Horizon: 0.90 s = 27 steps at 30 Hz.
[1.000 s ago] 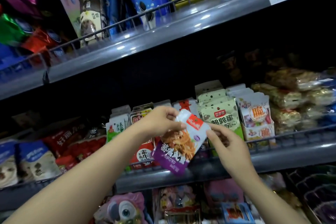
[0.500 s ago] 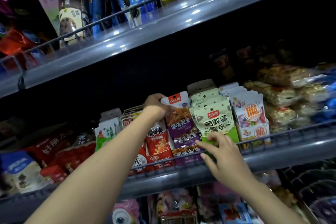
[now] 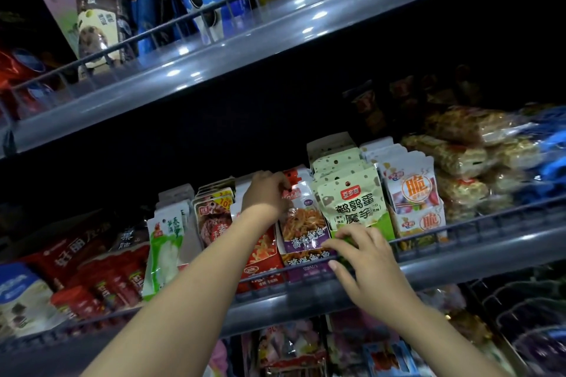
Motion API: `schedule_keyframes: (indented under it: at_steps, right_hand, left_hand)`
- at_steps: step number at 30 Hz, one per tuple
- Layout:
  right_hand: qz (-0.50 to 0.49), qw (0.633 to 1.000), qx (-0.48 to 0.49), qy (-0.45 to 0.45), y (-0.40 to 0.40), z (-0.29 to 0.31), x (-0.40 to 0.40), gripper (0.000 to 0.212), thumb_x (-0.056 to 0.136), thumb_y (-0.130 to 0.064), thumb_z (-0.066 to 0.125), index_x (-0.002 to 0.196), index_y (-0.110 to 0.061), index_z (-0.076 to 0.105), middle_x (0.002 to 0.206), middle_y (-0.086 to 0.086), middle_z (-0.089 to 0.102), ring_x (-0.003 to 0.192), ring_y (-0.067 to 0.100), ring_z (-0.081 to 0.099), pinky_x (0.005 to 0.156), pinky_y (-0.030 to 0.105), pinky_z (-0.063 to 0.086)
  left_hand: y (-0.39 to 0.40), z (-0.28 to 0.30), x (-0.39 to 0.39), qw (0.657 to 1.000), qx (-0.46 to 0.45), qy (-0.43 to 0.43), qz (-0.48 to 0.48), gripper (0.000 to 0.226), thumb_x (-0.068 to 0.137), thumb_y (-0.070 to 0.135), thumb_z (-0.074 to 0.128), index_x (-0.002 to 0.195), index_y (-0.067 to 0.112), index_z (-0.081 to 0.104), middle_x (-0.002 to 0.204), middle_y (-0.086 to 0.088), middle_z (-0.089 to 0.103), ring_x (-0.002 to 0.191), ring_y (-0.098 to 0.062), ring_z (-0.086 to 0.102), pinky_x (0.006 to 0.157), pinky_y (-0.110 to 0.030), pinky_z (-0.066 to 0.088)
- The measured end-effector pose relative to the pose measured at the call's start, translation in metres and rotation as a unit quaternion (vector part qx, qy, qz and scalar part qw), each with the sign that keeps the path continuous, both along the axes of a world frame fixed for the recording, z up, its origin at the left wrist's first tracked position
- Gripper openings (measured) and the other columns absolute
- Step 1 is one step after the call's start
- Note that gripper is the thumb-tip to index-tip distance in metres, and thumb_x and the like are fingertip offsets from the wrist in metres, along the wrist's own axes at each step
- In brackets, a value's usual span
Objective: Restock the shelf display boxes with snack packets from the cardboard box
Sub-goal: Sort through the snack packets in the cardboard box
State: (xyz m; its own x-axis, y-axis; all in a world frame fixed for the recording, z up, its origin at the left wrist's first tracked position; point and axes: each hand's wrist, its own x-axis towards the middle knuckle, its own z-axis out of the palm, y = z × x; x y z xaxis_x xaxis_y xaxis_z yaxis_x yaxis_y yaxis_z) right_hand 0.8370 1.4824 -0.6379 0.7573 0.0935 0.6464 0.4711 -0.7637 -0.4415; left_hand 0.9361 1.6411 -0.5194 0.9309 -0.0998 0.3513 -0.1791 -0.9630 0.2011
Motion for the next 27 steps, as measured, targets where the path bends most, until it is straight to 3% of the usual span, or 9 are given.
schedule_keyframes:
  at_steps: [5, 12, 16, 20, 25, 27]
  right_hand:
    - [0.008, 1.000, -0.015, 0.011, 0.000, -0.001, -0.001, 0.038, 0.082, -0.044, 0.040, 0.109, -0.030, 0.063, 0.110, -0.013, 0.045, 0.096, 0.014, 0.045, 0.084, 0.027, 0.037]
    - [0.036, 0.998, -0.027, 0.048, -0.001, 0.001, -0.006, 0.049, 0.086, -0.044, 0.036, 0.133, -0.033, 0.048, 0.127, -0.012, 0.038, 0.117, 0.014, 0.030, 0.098, 0.023, 0.020]
    - [0.025, 0.999, -0.015, 0.035, 0.001, -0.003, -0.007, 0.045, 0.089, -0.042, 0.042, 0.131, -0.029, 0.052, 0.122, -0.009, 0.045, 0.113, 0.013, 0.032, 0.097, 0.027, 0.024]
    - [0.011, 1.000, 0.020, -0.001, 0.006, -0.007, -0.013, 0.048, 0.085, -0.042, 0.038, 0.122, -0.023, 0.060, 0.110, -0.005, 0.053, 0.105, 0.011, 0.036, 0.088, 0.031, 0.032]
    - [0.005, 0.996, 0.083, -0.008, 0.013, -0.014, -0.035, 0.035, 0.089, -0.033, 0.048, 0.117, -0.017, 0.063, 0.105, -0.002, 0.056, 0.102, 0.012, 0.040, 0.087, 0.027, 0.034]
    - [0.003, 0.996, 0.088, 0.016, 0.016, -0.024, -0.049, 0.028, 0.091, -0.027, 0.055, 0.116, -0.016, 0.063, 0.106, -0.002, 0.056, 0.105, 0.014, 0.044, 0.086, 0.023, 0.033]
  left_hand:
    - [-0.003, -0.009, 0.001, 1.000, 0.027, -0.013, 0.009, 0.053, 0.076, 0.029, 0.076, 0.124, 0.021, 0.053, 0.130, -0.004, 0.044, 0.130, -0.022, 0.032, 0.099, -0.034, 0.038]
    - [-0.002, -0.019, -0.001, 0.999, 0.029, -0.037, -0.003, 0.055, 0.078, 0.032, 0.074, 0.127, 0.022, 0.051, 0.131, -0.004, 0.046, 0.127, -0.023, 0.033, 0.102, -0.032, 0.033]
    - [-0.001, -0.024, -0.014, 0.995, -0.062, -0.071, -0.028, 0.052, 0.082, 0.033, 0.069, 0.129, 0.022, 0.050, 0.131, -0.003, 0.045, 0.126, -0.022, 0.034, 0.102, -0.032, 0.030]
    - [-0.001, -0.037, -0.050, 0.981, -0.124, -0.129, -0.079, 0.036, 0.085, 0.028, 0.066, 0.119, 0.019, 0.058, 0.120, -0.001, 0.053, 0.120, -0.015, 0.040, 0.093, -0.021, 0.030]
    - [0.000, -0.067, -0.116, 0.956, -0.247, -0.121, -0.105, 0.022, 0.088, 0.026, 0.063, 0.110, 0.027, 0.061, 0.109, 0.013, 0.055, 0.108, -0.001, 0.044, 0.088, -0.004, 0.030]
    - [0.000, -0.089, -0.142, 0.942, -0.303, -0.108, -0.098, 0.017, 0.089, 0.024, 0.061, 0.104, 0.032, 0.060, 0.106, 0.015, 0.056, 0.106, -0.002, 0.049, 0.090, -0.009, 0.036]
